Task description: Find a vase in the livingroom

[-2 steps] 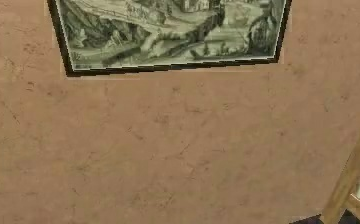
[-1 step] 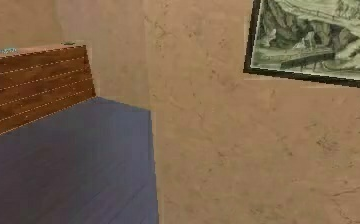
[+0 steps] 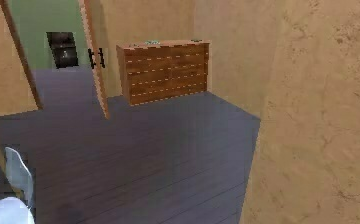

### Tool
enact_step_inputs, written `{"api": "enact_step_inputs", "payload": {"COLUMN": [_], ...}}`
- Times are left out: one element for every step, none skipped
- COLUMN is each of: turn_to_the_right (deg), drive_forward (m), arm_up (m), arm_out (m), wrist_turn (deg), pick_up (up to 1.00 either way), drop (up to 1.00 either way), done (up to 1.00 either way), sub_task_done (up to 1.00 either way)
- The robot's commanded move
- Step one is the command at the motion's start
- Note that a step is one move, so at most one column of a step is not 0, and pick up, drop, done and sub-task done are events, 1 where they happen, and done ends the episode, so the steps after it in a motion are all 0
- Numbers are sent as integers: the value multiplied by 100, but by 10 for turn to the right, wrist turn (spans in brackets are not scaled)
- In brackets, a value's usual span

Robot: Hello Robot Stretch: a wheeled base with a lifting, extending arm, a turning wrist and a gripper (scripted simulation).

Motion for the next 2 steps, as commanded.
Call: {"api": "enact_step_inputs", "payload": {"turn_to_the_right": [0, -270], "drive_forward": [65, 0], "arm_up": [0, 0], "arm_out": [0, 0], "wrist_turn": [0, 0], "pick_up": [0, 0], "drop": [0, 0], "done": [0, 0], "sub_task_done": [0, 0]}}
